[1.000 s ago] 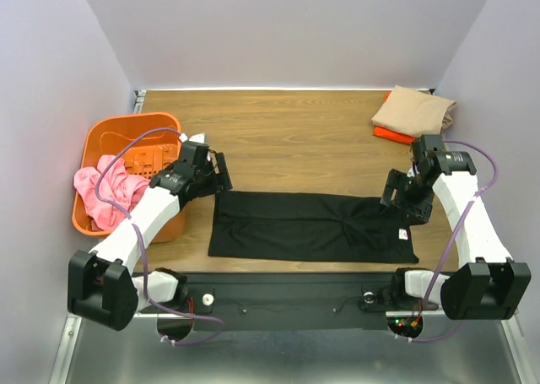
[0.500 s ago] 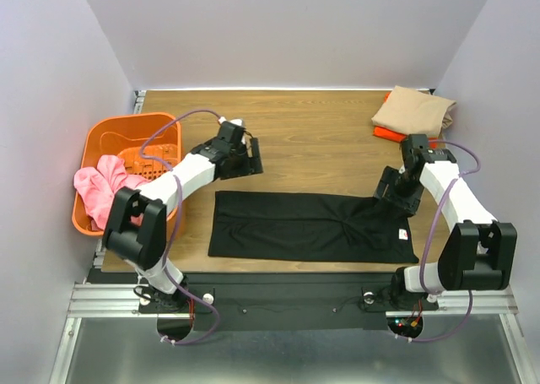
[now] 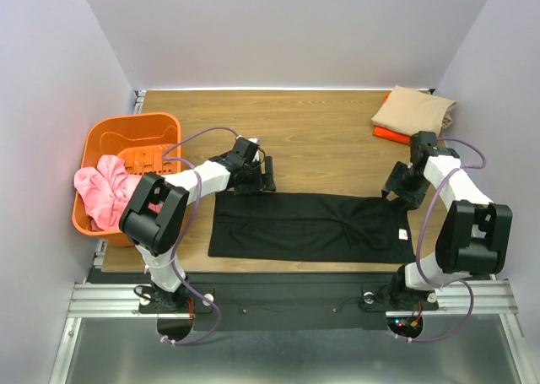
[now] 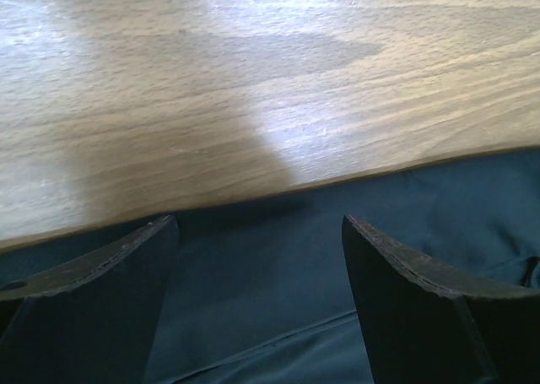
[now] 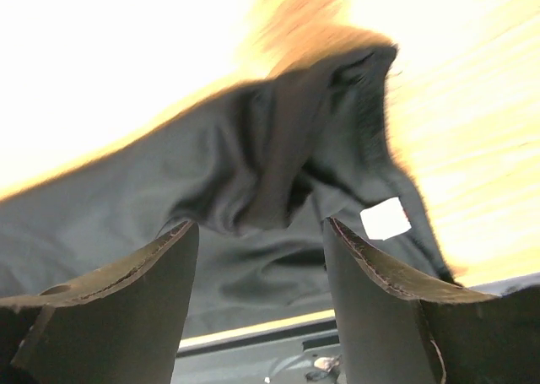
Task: Fold and stack the t-shirts
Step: Fold the tshirt
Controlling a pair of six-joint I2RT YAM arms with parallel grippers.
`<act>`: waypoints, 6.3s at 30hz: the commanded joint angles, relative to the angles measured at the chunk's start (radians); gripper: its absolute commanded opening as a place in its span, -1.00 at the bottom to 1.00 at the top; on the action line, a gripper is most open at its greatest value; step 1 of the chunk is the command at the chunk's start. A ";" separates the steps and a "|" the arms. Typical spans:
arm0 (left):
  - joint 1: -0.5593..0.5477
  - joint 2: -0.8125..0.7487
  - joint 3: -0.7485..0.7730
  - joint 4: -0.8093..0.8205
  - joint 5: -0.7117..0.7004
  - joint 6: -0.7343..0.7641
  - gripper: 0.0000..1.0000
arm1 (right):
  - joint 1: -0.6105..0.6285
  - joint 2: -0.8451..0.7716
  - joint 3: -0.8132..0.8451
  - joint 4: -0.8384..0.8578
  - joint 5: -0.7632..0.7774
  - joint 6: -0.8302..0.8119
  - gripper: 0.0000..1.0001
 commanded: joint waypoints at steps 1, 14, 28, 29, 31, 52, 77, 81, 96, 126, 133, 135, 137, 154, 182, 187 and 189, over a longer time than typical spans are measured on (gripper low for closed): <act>0.002 -0.005 -0.035 0.025 0.011 -0.003 0.81 | -0.033 0.008 0.026 0.061 0.027 -0.034 0.33; 0.001 0.009 -0.038 0.014 -0.007 -0.009 0.81 | -0.046 0.119 0.009 0.133 0.013 -0.032 -0.19; 0.001 -0.017 -0.097 0.005 -0.038 -0.023 0.81 | -0.144 0.122 0.031 0.108 0.205 -0.087 -0.69; 0.001 -0.017 -0.098 0.008 -0.039 -0.024 0.81 | -0.145 0.125 0.034 0.110 0.219 -0.092 -0.51; 0.001 -0.016 -0.103 0.009 -0.044 -0.023 0.81 | -0.148 0.134 0.044 0.108 0.219 -0.090 -0.16; -0.025 -0.064 0.128 -0.073 -0.118 0.017 0.82 | -0.113 -0.128 0.061 0.093 -0.080 -0.110 0.44; -0.212 0.058 0.018 0.046 0.065 0.104 0.81 | -0.095 0.188 -0.077 0.234 -0.120 -0.058 0.40; -0.212 0.071 0.005 0.023 0.041 0.101 0.82 | -0.095 0.264 -0.005 0.245 -0.091 -0.084 0.40; -0.212 0.030 -0.005 -0.182 -0.181 0.025 0.82 | 0.170 0.731 0.570 0.262 -0.099 -0.046 0.42; -0.214 -0.136 -0.003 -0.120 0.016 0.209 0.86 | 0.258 0.582 0.734 0.292 -0.217 -0.098 0.75; -0.214 -0.080 -0.031 -0.103 0.044 0.215 0.86 | 0.264 0.604 0.655 0.312 -0.195 -0.115 0.73; -0.216 -0.074 -0.038 -0.096 0.053 0.215 0.86 | 0.264 0.623 0.653 0.317 -0.189 -0.121 0.73; -0.214 -0.067 -0.052 -0.084 0.070 0.213 0.86 | 0.264 0.657 0.655 0.320 -0.175 -0.126 0.73; -0.228 -0.002 -0.037 0.003 0.292 0.114 0.86 | 0.287 0.936 0.882 0.342 -0.168 -0.087 0.72; -0.340 -0.050 0.442 -0.126 -0.193 0.057 0.95 | 0.304 0.885 1.284 0.371 -0.367 -0.116 0.83; -0.340 -0.167 0.327 -0.158 -0.216 -0.004 0.97 | 0.306 0.610 0.975 0.368 -0.333 -0.116 0.83; -0.340 -0.211 0.232 -0.153 -0.219 -0.037 0.97 | 0.307 0.460 0.759 0.368 -0.327 -0.110 0.82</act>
